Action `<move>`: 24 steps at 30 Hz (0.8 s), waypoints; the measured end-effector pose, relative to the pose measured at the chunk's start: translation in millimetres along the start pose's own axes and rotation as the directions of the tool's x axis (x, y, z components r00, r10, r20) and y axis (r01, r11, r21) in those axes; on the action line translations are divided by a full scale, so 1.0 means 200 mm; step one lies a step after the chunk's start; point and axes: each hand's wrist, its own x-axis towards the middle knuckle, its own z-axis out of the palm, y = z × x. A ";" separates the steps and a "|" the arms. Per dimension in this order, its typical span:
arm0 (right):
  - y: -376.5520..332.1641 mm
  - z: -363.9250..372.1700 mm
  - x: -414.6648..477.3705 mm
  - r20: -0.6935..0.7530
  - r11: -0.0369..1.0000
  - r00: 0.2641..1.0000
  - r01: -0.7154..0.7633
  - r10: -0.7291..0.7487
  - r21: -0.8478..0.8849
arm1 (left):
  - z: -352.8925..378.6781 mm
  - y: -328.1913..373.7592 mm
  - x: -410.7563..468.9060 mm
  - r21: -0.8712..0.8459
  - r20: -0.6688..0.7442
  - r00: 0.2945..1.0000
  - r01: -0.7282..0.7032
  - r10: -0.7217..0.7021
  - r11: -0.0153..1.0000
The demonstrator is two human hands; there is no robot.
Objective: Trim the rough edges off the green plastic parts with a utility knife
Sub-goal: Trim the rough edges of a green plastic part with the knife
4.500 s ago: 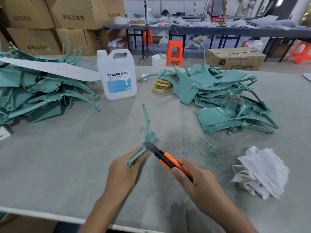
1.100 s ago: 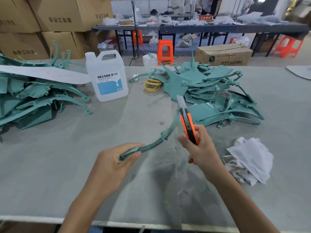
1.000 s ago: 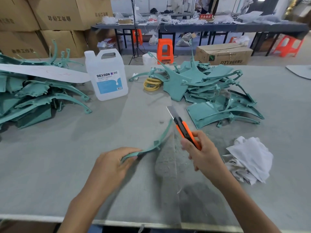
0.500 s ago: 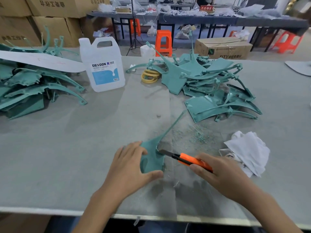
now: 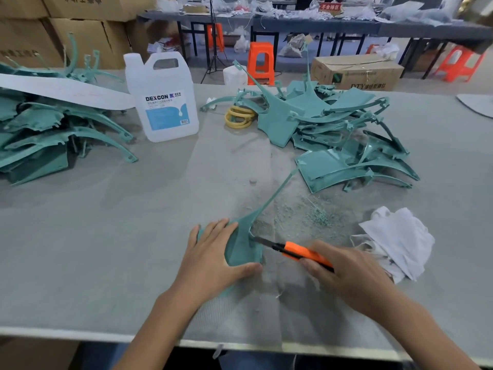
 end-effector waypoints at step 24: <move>-0.02 -0.03 0.03 0.056 0.996 0.998 0.040 -0.036 -0.074 | -0.01 0.01 0.00 -0.076 -0.029 0.999 -0.020 0.018 0.997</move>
